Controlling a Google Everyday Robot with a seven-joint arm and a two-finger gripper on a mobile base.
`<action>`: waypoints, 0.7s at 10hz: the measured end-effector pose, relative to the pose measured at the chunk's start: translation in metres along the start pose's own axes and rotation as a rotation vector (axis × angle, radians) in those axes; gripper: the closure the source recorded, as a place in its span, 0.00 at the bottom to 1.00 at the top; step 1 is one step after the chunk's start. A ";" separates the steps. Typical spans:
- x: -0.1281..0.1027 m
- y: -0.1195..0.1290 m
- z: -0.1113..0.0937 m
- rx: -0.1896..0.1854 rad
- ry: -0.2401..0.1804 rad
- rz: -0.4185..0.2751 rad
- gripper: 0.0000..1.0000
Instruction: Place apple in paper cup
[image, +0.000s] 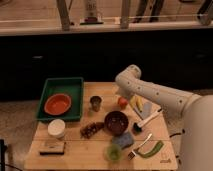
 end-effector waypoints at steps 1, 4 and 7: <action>0.001 0.001 0.003 0.005 -0.024 0.017 0.20; -0.001 0.000 0.011 0.012 -0.065 0.043 0.20; 0.000 0.000 0.019 0.015 -0.108 0.066 0.20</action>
